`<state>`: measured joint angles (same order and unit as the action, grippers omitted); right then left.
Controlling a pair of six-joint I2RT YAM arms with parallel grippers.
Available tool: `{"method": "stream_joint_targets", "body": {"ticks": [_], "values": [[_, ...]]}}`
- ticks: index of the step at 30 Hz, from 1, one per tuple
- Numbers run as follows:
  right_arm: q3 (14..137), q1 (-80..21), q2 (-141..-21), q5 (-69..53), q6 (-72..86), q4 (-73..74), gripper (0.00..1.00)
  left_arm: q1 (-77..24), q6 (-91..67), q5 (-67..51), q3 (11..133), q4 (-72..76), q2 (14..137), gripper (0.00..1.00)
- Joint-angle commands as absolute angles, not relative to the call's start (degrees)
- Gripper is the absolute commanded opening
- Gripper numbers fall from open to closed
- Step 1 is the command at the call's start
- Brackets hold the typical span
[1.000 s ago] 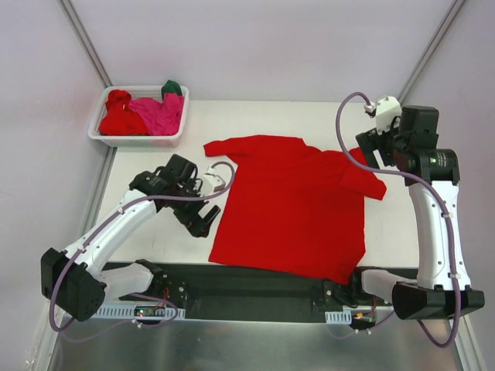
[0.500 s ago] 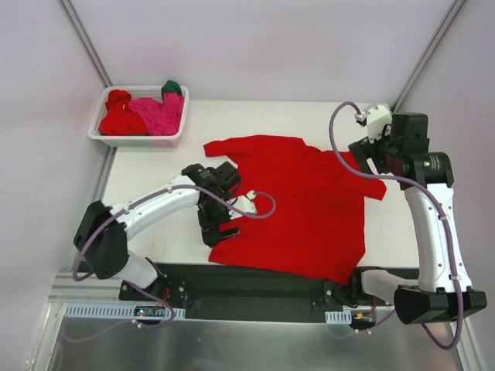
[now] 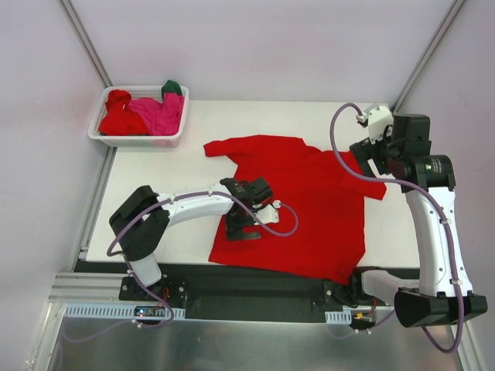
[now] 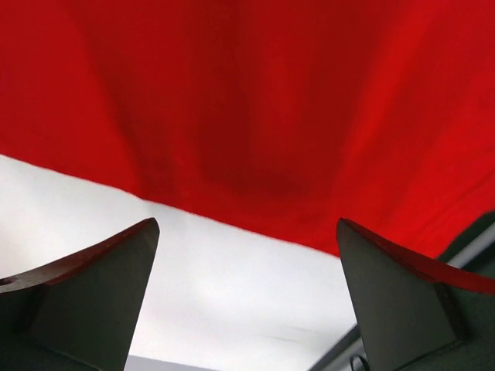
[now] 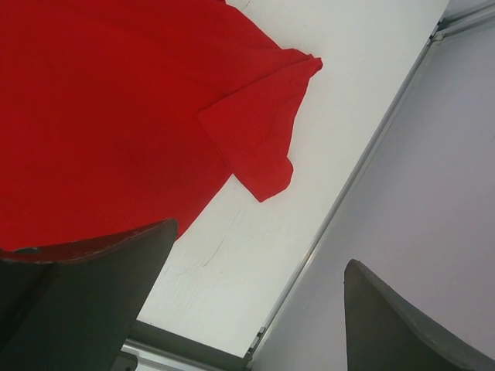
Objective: Fold and stack the t-shirts
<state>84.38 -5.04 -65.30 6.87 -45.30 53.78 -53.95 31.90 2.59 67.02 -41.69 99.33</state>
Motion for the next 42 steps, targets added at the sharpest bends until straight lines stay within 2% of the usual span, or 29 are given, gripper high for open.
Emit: {"method": "stream_joint_targets", "body": {"ticks": [1,4,9,10,13,15,16,22,29,35,42], "values": [[83.41,-5.19,-63.72,8.26,-46.05,53.35,0.96,-57.21,29.71,8.25,64.61,-35.61,99.23,0.99],[82.97,-5.19,-63.72,8.0,-46.05,53.17,0.96,-59.59,29.01,9.76,62.67,-32.87,99.66,0.99],[83.32,-5.19,-63.98,7.21,-45.88,52.91,0.96,-59.5,27.25,4.68,60.3,-32.43,102.39,0.99],[83.41,-5.27,-64.07,7.21,-45.88,52.91,0.96,-59.5,27.07,3.44,60.03,-32.43,102.31,0.96],[83.58,-5.27,-63.99,6.86,-45.88,53.0,0.96,-59.41,26.46,1.67,59.06,-32.52,102.57,0.66],[83.41,-5.19,-63.9,6.94,-45.7,53.0,0.96,-59.33,26.8,1.93,57.84,-32.52,103.27,0.07],[83.23,-5.19,-63.81,6.86,-45.79,53.0,0.96,-58.98,26.98,2.37,57.48,-32.43,103.45,0.0],[82.71,-5.27,-63.37,7.21,-46.05,53.09,0.96,-55.29,31.72,5.0,53.27,-32.43,100.47,0.0],[82.09,-5.27,-63.37,7.3,-46.23,52.74,0.96,-38.27,46.64,12.91,53.26,-32.34,94.75,0.0],[81.39,-5.19,-63.63,6.51,-45.53,52.38,0.96,-28.93,56.06,16.17,62.56,-30.94,97.28,0.0],[80.77,-5.19,-63.28,6.07,-45.53,52.3,0.96,-21.62,58.1,20.21,84.79,-28.56,107.74,0.0]]}}
